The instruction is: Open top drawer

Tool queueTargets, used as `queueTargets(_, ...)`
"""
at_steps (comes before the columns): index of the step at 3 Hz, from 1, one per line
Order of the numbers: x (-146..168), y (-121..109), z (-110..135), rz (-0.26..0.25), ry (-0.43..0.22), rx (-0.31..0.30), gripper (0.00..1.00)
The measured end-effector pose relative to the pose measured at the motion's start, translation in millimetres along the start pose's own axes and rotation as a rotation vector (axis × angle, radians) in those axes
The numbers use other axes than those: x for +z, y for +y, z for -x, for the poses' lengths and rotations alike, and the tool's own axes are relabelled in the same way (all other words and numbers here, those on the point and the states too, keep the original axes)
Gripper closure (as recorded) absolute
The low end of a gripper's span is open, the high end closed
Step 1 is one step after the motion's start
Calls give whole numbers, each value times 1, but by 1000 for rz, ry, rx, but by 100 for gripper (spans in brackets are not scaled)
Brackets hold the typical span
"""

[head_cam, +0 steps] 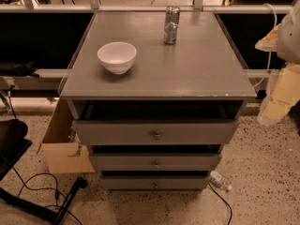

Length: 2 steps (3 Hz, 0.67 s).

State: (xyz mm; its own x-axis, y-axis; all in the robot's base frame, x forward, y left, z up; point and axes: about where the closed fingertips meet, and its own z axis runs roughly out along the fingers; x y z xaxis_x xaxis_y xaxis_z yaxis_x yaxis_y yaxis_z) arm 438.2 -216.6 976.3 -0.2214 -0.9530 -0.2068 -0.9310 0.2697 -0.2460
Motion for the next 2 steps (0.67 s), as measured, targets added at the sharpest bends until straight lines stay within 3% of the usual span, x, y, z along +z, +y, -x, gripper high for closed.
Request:
queueTargets(1, 0, 0, 0, 0, 0, 0, 0)
queueTargets(2, 41, 12, 4, 6, -29, -40, 0)
